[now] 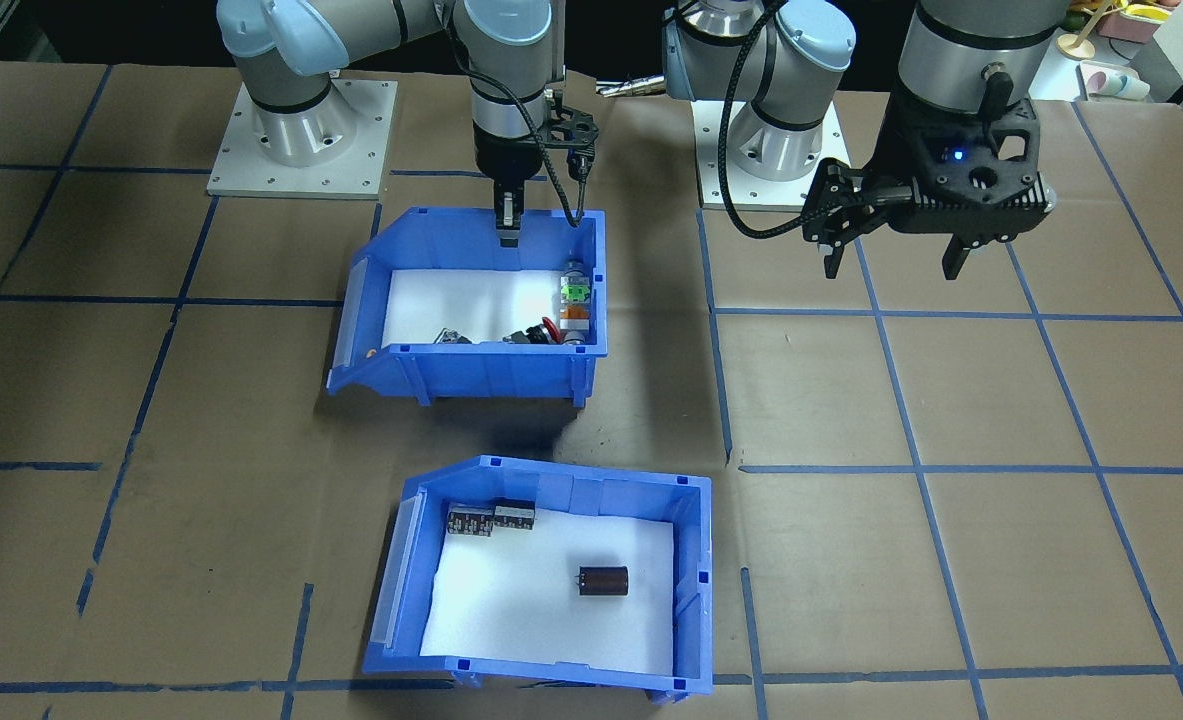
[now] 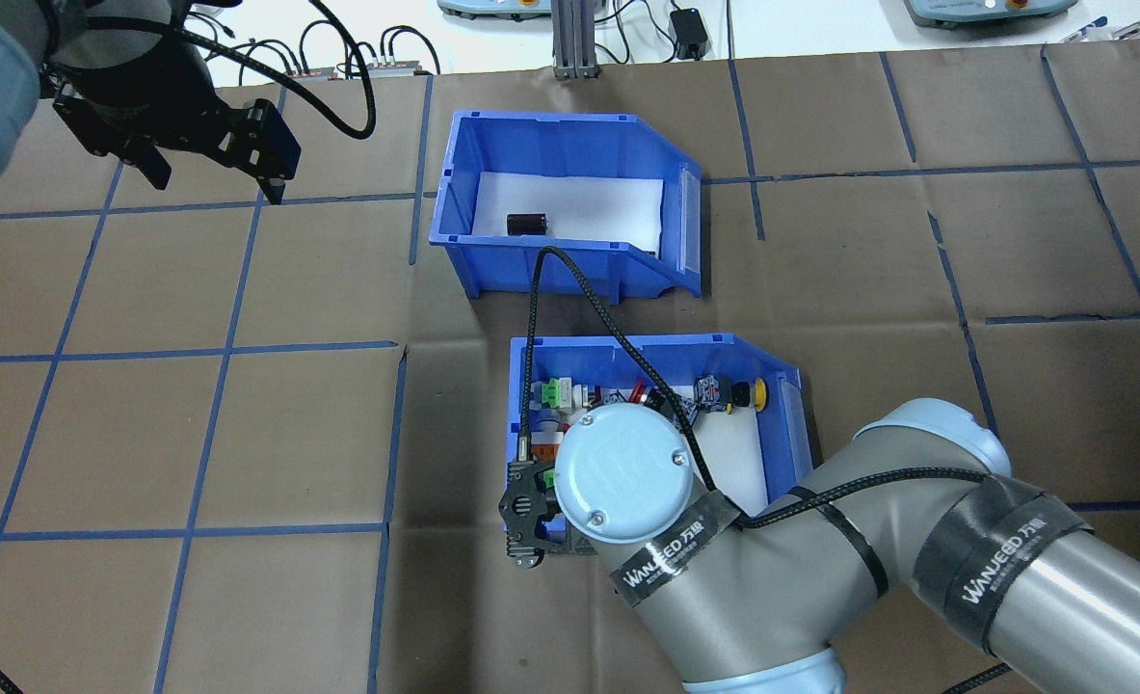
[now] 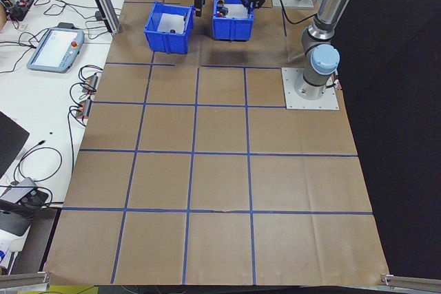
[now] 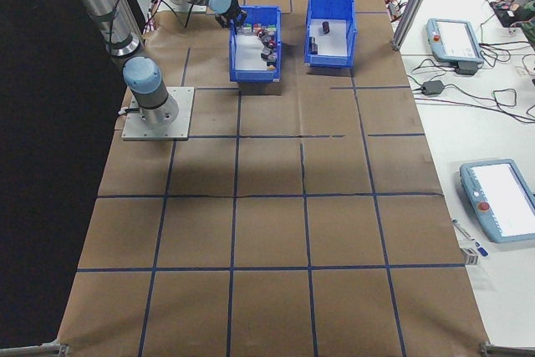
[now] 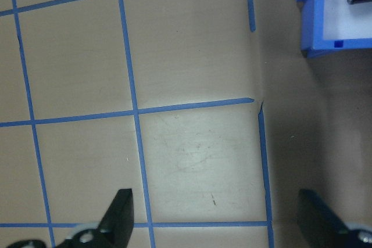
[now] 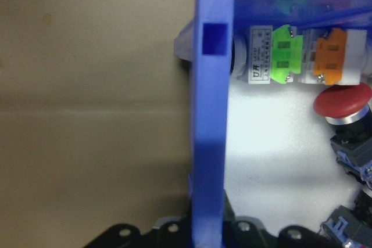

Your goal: Place battery box in front

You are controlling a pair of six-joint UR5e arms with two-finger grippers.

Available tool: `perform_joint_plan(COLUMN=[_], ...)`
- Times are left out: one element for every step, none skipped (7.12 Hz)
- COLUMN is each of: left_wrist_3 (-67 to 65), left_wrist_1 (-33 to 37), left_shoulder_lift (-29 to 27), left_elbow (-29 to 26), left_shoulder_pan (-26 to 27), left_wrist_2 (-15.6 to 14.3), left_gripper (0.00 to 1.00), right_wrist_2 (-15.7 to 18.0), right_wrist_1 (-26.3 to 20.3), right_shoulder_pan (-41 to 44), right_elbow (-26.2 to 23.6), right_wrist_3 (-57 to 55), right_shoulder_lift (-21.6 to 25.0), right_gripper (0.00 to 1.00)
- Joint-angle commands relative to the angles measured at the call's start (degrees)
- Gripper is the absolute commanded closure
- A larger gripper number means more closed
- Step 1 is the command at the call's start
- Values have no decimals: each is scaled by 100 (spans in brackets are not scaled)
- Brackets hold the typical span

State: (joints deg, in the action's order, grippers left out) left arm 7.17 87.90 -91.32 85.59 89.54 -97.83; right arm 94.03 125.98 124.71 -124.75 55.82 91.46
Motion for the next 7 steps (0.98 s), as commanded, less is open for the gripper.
perform_joint_plan(left_wrist_3=[-14, -14, -14, -14, -14, -5, -5], left_wrist_1=[-1, -1, -1, -1, -1, -1, -1], left_shoulder_lift=[26, 53, 62, 62, 62, 62, 62], left_elbow=[10, 10, 10, 10, 10, 10, 10], left_shoulder_pan=[2, 2, 2, 2, 2, 2, 2], left_wrist_2=[54, 54, 54, 54, 54, 54, 54], left_gripper=[0, 0, 0, 0, 0, 0, 0], right_wrist_2=[-51, 27, 436, 658, 678, 669, 625], right_wrist_1=[6, -11, -12, -125, -552, -1044, -1719], right_shoulder_pan=[53, 36, 1, -52, -243, -646, -1241], right_elbow=[29, 29, 56, 143, 205, 388, 720], right_wrist_3=[-54, -2, 16, 16, 16, -1, -36], right_shoulder_lift=[-58, -6, 133, 474, 904, 1195, 1425], right_gripper=[1, 0, 0, 0, 0, 0, 0])
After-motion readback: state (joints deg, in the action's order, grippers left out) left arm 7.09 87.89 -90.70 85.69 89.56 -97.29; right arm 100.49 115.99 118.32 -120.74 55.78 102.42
